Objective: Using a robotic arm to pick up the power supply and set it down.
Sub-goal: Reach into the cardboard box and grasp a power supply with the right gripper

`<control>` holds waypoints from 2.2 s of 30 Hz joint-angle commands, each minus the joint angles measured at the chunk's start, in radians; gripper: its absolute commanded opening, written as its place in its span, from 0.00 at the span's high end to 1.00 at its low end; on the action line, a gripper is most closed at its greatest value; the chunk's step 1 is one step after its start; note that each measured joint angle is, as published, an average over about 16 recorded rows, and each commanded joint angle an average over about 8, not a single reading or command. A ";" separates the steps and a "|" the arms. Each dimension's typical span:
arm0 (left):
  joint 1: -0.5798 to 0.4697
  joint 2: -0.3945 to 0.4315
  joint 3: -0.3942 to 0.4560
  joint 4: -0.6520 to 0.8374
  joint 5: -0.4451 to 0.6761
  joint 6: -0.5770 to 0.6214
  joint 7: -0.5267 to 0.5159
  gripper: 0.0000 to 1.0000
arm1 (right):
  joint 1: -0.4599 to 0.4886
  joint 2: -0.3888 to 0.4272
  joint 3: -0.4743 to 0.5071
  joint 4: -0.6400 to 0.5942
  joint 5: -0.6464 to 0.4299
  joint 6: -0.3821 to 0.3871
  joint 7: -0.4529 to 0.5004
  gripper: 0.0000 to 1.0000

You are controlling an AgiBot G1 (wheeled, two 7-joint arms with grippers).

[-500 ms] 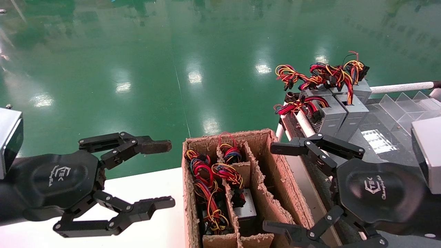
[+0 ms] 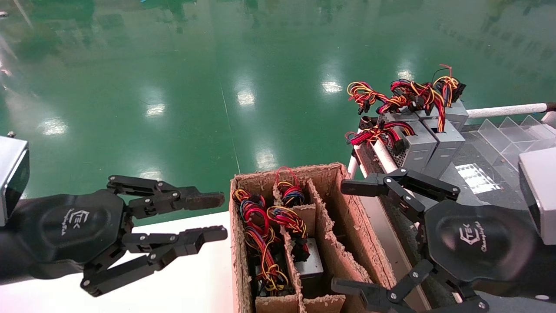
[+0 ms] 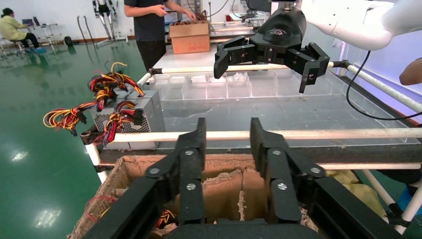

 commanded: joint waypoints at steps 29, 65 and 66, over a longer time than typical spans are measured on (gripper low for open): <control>0.000 0.000 0.000 0.000 0.000 0.000 0.000 0.00 | 0.000 0.000 0.000 0.000 0.000 0.000 0.000 0.00; 0.000 0.000 0.000 0.000 0.000 0.000 0.000 0.00 | 0.237 -0.359 -0.260 -0.434 -0.496 0.184 -0.096 1.00; 0.000 0.000 0.000 0.000 0.000 0.000 0.000 0.00 | 0.239 -0.367 -0.260 -0.446 -0.498 0.186 -0.115 1.00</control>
